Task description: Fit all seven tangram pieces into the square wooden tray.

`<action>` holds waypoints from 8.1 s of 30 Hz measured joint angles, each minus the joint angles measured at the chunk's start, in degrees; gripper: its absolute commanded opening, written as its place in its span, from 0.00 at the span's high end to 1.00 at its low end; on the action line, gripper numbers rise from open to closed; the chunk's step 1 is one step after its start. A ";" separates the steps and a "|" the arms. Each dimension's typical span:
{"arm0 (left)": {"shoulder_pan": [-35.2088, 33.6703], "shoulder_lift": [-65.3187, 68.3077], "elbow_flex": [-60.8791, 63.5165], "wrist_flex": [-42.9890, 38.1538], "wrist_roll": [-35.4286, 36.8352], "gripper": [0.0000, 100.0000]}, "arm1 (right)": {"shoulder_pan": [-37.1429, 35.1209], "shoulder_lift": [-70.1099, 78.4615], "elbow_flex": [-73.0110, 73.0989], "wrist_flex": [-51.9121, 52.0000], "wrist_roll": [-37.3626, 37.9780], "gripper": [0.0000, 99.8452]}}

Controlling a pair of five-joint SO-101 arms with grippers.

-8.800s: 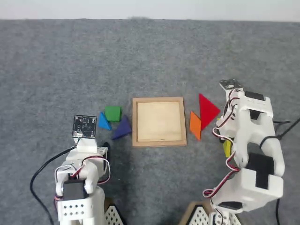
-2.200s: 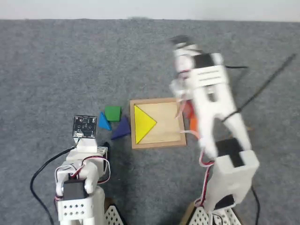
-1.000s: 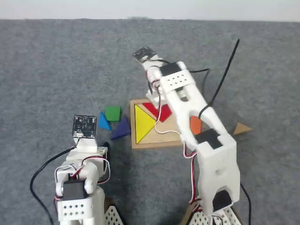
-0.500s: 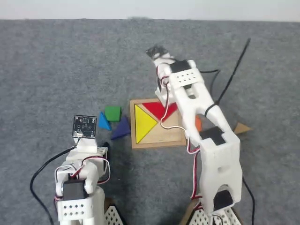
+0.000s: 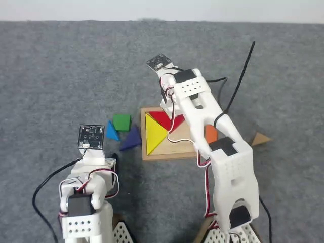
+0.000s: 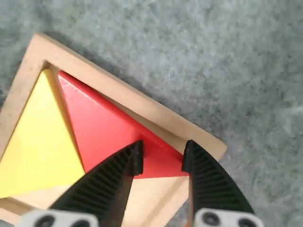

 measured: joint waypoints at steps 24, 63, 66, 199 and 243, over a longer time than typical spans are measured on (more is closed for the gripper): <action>0.00 0.00 0.00 0.00 0.00 0.85 | -0.35 -15.03 22.24 -12.22 -1.41 0.85; 0.00 0.00 0.00 0.00 0.00 0.85 | 31.21 -80.35 82.64 -11.16 0.18 0.86; 0.26 0.00 0.00 0.00 0.00 0.85 | 32.70 -82.02 86.68 -11.96 2.55 0.86; 0.35 0.00 0.00 0.00 0.00 0.85 | 7.03 -21.19 28.22 -12.75 -18.37 0.87; 0.35 0.00 0.00 0.00 0.00 0.85 | -4.48 -37.80 48.70 -18.11 -6.68 0.94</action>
